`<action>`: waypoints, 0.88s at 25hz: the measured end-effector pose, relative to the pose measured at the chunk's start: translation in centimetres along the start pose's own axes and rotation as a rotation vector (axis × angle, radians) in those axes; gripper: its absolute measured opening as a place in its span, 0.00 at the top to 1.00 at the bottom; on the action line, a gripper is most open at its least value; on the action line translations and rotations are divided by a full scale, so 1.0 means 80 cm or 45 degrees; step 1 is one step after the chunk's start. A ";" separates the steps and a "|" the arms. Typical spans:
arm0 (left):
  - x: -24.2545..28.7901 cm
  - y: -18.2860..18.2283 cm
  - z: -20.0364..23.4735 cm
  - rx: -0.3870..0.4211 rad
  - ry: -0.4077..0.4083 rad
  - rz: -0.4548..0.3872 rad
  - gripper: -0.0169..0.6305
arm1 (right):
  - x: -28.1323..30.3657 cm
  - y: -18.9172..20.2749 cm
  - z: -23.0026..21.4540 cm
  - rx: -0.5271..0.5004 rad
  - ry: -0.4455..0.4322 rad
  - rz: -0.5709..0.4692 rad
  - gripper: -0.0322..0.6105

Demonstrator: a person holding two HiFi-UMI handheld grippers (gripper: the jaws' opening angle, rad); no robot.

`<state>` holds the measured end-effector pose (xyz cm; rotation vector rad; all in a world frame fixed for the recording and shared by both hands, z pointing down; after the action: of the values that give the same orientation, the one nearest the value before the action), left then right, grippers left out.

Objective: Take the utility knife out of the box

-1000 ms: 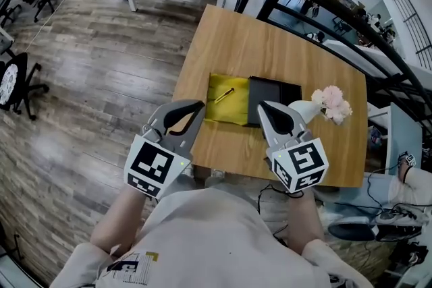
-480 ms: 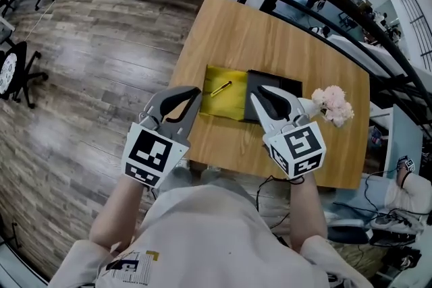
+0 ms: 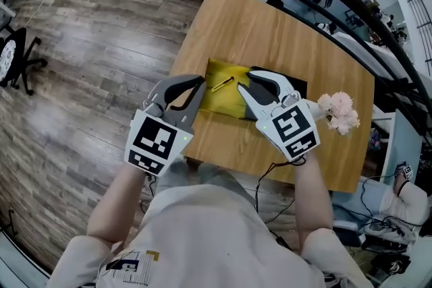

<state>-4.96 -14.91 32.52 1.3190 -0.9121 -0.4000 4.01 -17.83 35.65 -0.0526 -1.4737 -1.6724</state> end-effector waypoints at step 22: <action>0.106 0.120 0.060 -0.116 0.015 0.188 0.97 | 0.193 0.172 0.012 -0.303 -0.286 0.406 0.70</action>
<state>-5.67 -21.74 44.35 1.1618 -0.9638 -0.3154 2.60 -24.55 55.22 -0.5922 -1.3353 -1.6050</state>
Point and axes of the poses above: the fingertips, and each gripper's own axes: x forward along the fingers, z to its left, y out of its underside, the point moved 1 cm from there along -x, backward along the fingers, and after that the axes turned 6 degrees about y, right-handed, at the moved point
